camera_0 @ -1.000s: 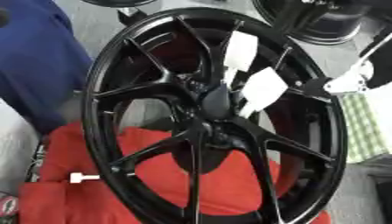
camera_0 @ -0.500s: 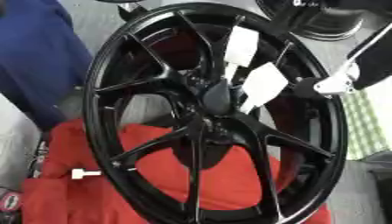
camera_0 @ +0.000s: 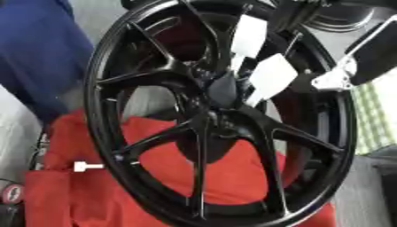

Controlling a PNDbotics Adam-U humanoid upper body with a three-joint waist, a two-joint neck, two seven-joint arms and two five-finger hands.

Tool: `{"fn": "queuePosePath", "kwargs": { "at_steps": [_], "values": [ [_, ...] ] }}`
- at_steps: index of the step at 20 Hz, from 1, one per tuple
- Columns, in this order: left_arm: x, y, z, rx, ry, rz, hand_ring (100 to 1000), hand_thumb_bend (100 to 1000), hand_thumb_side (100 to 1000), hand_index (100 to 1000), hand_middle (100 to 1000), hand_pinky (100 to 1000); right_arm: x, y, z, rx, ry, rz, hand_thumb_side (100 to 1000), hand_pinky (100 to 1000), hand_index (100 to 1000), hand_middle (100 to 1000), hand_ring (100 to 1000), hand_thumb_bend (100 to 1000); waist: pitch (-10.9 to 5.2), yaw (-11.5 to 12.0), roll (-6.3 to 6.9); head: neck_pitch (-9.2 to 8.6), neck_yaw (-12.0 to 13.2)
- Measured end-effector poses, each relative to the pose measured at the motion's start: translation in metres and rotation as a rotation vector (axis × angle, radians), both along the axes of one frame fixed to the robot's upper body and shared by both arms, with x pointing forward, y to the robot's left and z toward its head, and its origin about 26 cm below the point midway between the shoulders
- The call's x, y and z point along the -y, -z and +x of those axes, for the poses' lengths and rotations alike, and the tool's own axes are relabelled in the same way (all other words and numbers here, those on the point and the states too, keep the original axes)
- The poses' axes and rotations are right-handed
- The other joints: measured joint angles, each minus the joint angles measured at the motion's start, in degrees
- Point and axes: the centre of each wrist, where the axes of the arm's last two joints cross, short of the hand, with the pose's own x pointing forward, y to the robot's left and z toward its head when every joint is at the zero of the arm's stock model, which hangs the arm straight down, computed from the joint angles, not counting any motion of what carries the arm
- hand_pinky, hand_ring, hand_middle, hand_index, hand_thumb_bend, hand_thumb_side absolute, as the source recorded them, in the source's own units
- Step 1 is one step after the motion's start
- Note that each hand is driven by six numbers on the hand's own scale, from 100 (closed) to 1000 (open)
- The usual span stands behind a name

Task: Pull the pin out of the wheel hub.

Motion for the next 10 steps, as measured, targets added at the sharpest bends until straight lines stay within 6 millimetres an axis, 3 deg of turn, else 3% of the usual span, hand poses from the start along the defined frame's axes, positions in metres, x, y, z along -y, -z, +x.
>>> {"fn": "queuePosePath", "kwargs": {
  "at_steps": [10],
  "values": [
    [0.0006, -0.0013, 0.0003, 0.003, 0.002, 0.000, 694, 100, 605, 788, 618, 830, -0.0010, 0.0087, 0.0024, -0.049, 0.007, 0.019, 100, 816, 754, 685, 791, 459, 0.81, 0.52, -0.24, 0.00, -0.01]
  ]
}}
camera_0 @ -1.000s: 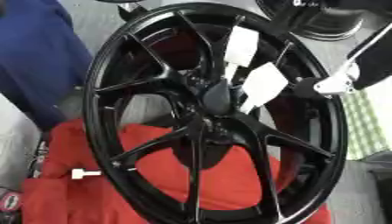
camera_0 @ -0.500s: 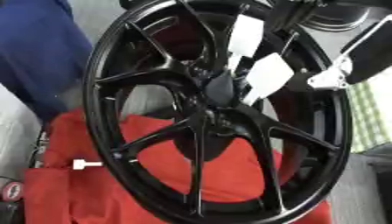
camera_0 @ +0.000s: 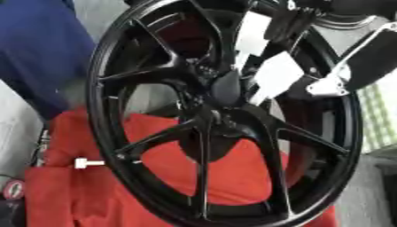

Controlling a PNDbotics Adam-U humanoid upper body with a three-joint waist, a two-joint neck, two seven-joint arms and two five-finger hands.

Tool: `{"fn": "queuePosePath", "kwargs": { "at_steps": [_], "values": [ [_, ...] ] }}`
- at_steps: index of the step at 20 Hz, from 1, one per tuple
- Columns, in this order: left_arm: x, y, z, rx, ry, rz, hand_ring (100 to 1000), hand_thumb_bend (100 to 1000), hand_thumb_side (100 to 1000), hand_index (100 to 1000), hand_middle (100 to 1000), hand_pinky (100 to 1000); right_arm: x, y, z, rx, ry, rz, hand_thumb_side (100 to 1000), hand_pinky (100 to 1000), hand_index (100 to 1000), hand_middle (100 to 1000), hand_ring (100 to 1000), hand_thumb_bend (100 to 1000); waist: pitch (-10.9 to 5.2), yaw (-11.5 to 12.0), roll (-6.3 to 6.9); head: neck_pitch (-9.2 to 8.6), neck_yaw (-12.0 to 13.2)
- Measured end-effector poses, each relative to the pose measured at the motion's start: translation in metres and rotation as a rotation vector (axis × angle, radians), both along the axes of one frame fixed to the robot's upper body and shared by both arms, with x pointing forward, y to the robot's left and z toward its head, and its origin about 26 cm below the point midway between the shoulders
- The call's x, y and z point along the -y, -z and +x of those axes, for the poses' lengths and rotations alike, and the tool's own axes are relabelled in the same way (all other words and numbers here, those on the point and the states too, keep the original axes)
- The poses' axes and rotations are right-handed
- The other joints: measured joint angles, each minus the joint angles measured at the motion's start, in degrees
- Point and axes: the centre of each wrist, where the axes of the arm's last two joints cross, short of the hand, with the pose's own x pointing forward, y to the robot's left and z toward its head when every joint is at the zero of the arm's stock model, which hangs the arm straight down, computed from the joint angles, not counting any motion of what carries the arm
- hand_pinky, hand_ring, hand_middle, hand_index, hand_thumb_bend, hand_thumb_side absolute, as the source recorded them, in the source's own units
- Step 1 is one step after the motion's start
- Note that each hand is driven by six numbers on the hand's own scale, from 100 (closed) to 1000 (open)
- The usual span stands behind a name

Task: Pull the pin out of the wheel hub.

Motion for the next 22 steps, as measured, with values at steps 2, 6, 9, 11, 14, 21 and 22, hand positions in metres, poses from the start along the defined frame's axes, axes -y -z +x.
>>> {"fn": "queuePosePath", "kwargs": {
  "at_steps": [2, 6, 9, 11, 14, 21, 22],
  "values": [
    [0.0001, -0.0002, 0.0001, 0.000, 0.001, 0.000, 694, 100, 606, 787, 617, 830, 0.0000, 0.0006, 0.0002, -0.004, 0.002, 0.003, 100, 815, 746, 677, 788, 453, 0.12, 0.00, 0.00, 0.00, 0.00],
    [0.0008, -0.0007, 0.0003, 0.000, 0.002, -0.002, 694, 100, 606, 787, 617, 830, -0.0004, 0.0025, 0.0006, -0.012, 0.003, 0.002, 100, 822, 741, 674, 788, 439, 0.14, 0.02, -0.07, 0.00, 0.00],
    [0.0016, -0.0006, 0.0006, 0.000, 0.005, -0.006, 694, 100, 606, 788, 617, 830, -0.0004, 0.0050, 0.0012, -0.019, 0.003, -0.003, 100, 841, 748, 693, 802, 432, 0.17, 0.06, -0.15, 0.00, 0.00],
    [0.0018, -0.0007, 0.0007, 0.000, 0.006, -0.006, 693, 100, 607, 787, 616, 830, -0.0007, 0.0057, 0.0013, -0.014, 0.002, -0.011, 100, 851, 752, 706, 812, 431, 0.20, 0.08, -0.15, 0.00, 0.00],
    [0.0018, -0.0008, 0.0007, 0.000, 0.006, -0.006, 693, 100, 607, 787, 615, 830, -0.0011, 0.0071, 0.0016, -0.004, 0.001, -0.030, 100, 855, 753, 708, 815, 422, 0.24, 0.15, -0.16, -0.01, 0.00],
    [0.0020, -0.0006, 0.0008, -0.003, 0.008, -0.004, 691, 100, 607, 787, 613, 831, -0.0010, 0.0080, 0.0019, 0.003, -0.005, -0.047, 100, 851, 746, 700, 811, 402, 0.39, 0.15, -0.29, -0.02, 0.00],
    [0.0022, -0.0006, 0.0008, -0.003, 0.009, -0.004, 691, 100, 607, 787, 612, 831, -0.0010, 0.0080, 0.0019, 0.003, -0.005, -0.047, 100, 853, 747, 701, 813, 396, 0.45, 0.15, -0.29, -0.03, 0.00]
  ]
}}
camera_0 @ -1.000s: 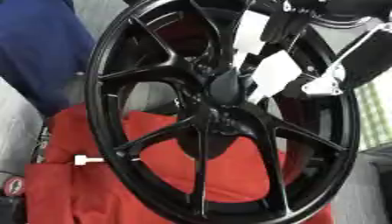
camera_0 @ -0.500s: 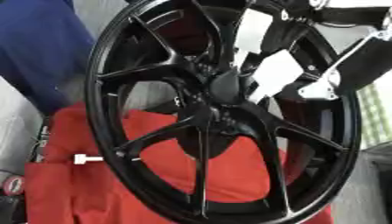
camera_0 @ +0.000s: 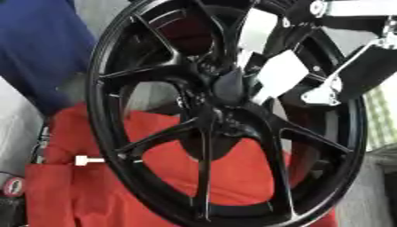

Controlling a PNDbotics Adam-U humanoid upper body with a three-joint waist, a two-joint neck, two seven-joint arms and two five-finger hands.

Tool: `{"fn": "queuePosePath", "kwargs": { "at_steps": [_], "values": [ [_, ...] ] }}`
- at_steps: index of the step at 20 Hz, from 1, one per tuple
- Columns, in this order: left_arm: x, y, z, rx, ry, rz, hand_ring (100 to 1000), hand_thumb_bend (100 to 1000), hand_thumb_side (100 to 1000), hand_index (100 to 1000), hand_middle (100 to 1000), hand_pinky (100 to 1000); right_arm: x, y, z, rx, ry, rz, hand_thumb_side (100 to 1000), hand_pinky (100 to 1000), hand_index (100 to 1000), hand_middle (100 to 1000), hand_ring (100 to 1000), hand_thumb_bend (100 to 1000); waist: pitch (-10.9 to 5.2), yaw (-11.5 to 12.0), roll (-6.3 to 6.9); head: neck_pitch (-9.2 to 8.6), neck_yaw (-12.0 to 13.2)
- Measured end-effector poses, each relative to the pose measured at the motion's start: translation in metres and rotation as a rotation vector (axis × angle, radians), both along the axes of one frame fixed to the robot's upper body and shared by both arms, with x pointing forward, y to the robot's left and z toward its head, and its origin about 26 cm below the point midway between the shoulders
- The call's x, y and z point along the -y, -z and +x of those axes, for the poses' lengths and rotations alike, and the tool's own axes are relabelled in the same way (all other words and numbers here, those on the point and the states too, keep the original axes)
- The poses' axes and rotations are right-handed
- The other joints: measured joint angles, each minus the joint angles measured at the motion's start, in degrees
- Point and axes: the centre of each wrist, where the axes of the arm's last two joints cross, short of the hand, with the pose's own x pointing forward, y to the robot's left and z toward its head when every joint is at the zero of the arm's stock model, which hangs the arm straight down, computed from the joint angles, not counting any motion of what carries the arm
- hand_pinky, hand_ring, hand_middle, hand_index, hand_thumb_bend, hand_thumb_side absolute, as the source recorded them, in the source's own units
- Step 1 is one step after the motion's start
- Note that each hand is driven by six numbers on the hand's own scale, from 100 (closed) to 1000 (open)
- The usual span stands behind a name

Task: Pull the pin out of the wheel hub.

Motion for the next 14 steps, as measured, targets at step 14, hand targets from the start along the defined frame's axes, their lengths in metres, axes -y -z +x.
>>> {"fn": "queuePosePath", "kwargs": {
  "at_steps": [14],
  "values": [
    [0.0010, 0.0003, 0.0002, -0.003, 0.004, 0.002, 689, 100, 603, 786, 608, 831, 0.0020, 0.0022, 0.0009, 0.010, 0.011, -0.010, 100, 855, 744, 700, 815, 344, 0.84, 0.11, -0.08, -0.53, 0.00]
  ]
}}
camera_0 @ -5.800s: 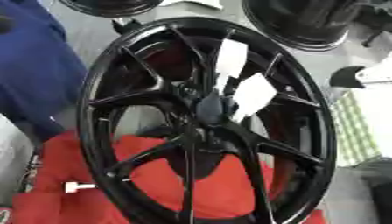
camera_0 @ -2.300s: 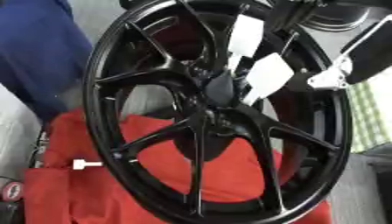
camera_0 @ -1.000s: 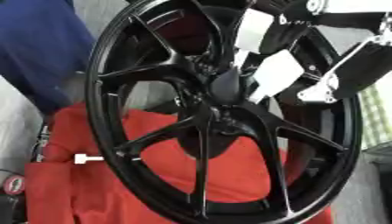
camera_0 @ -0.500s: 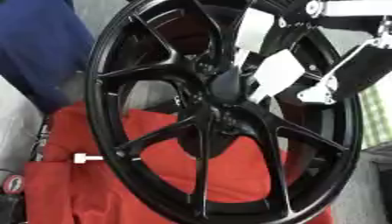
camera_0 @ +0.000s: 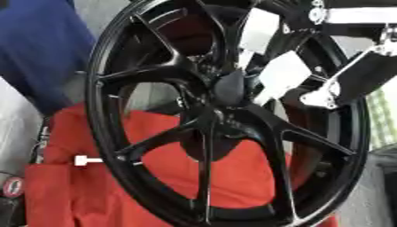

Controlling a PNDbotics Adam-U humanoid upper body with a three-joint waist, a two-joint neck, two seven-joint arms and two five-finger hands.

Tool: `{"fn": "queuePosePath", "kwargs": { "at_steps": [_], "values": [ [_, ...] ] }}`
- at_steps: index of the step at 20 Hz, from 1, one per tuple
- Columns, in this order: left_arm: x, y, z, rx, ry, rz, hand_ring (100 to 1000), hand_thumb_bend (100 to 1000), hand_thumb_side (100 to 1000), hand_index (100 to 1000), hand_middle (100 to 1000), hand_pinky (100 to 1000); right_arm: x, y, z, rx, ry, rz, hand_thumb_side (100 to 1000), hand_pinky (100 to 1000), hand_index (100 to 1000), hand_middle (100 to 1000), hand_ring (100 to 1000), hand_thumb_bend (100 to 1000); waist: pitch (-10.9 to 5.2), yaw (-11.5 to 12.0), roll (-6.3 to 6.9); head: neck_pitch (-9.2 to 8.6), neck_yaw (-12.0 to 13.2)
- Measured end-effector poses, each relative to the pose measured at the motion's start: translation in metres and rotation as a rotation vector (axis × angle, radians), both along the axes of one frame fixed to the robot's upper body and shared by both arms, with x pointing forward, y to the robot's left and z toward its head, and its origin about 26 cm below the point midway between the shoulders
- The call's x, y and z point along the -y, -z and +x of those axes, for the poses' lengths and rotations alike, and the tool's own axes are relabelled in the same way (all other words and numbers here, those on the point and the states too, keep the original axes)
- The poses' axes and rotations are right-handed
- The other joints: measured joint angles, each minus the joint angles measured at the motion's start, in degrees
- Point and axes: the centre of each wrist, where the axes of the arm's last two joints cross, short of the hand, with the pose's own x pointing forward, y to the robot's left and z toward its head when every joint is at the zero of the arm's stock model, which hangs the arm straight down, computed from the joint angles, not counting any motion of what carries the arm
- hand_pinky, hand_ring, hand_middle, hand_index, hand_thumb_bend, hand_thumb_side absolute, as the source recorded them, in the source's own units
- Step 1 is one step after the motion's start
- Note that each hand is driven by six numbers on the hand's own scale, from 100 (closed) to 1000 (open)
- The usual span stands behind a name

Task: Pull the pin out of the wheel hub.

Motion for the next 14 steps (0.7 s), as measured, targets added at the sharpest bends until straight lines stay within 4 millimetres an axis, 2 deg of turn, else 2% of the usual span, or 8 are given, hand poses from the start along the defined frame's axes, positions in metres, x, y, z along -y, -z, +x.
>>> {"fn": "queuePosePath", "kwargs": {
  "at_steps": [14],
  "values": [
    [0.0011, 0.0010, 0.0003, -0.006, 0.005, -0.004, 690, 100, 613, 785, 607, 833, 0.0001, -0.0002, 0.0000, 0.000, -0.004, -0.004, 100, 859, 735, 690, 806, 294, 0.60, -0.04, -0.17, -0.49, 0.00]
  ]
}}
